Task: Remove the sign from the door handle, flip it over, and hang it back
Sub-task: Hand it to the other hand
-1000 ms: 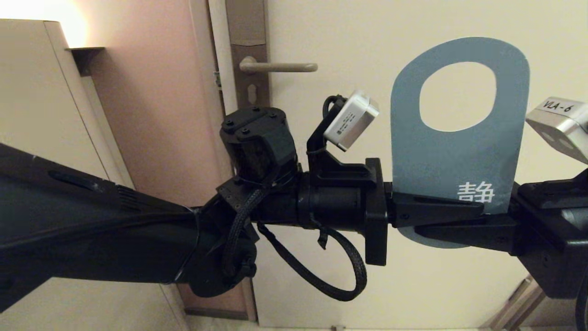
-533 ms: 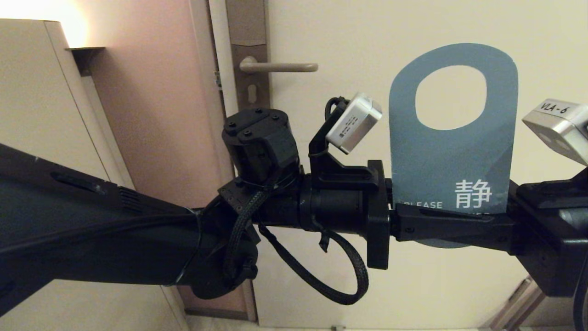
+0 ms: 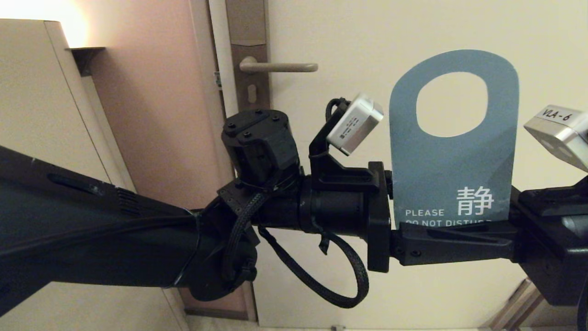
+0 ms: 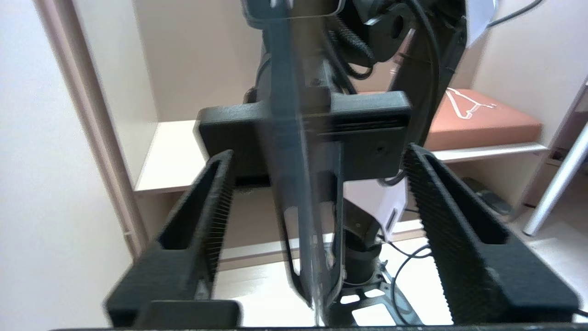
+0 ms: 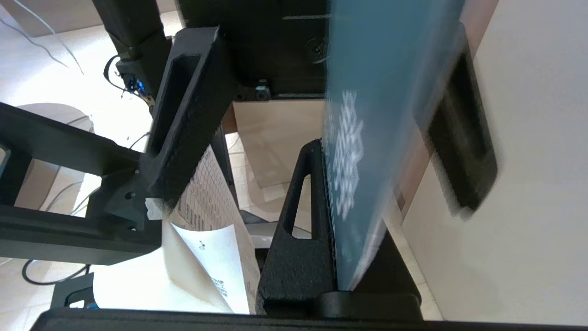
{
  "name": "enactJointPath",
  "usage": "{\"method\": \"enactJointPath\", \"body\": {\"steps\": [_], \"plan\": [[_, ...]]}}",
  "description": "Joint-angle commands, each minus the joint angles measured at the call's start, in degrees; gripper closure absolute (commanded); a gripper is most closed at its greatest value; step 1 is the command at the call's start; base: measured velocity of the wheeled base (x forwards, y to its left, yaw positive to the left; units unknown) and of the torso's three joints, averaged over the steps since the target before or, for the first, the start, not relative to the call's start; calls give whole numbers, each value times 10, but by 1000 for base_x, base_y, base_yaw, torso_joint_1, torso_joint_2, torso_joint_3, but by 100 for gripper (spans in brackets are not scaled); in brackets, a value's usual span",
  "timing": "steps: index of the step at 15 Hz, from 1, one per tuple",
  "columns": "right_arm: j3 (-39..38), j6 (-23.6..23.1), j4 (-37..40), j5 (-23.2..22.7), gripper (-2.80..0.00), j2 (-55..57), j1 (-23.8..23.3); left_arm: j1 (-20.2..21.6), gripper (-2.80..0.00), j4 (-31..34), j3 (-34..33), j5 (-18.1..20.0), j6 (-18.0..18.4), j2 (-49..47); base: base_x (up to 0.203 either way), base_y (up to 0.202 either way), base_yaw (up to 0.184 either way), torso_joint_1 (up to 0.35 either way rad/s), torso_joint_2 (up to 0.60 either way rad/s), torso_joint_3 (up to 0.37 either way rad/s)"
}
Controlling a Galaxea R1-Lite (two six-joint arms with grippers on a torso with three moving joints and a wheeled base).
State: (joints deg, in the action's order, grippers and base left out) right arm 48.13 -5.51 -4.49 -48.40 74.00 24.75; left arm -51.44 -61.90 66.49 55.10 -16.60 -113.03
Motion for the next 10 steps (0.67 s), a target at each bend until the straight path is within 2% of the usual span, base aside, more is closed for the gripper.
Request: {"method": "enactJointPath", "body": {"steps": [1, 6, 10], "plan": [[-1, -1, -1, -3, 0, -5, 0, 6, -280, -4, -8, 0, -1, 4, 0, 0, 0, 0, 0, 0], [-7, 0, -1, -3, 0, -17, 0, 14, -280, -15, -36, -3, -1, 11, 0, 0, 0, 0, 0, 0], [-3, 0, -2, 7, 0, -18, -2, 48, -280, -16, -76, -2, 0, 36, 0, 0, 0, 0, 0, 0]]}}
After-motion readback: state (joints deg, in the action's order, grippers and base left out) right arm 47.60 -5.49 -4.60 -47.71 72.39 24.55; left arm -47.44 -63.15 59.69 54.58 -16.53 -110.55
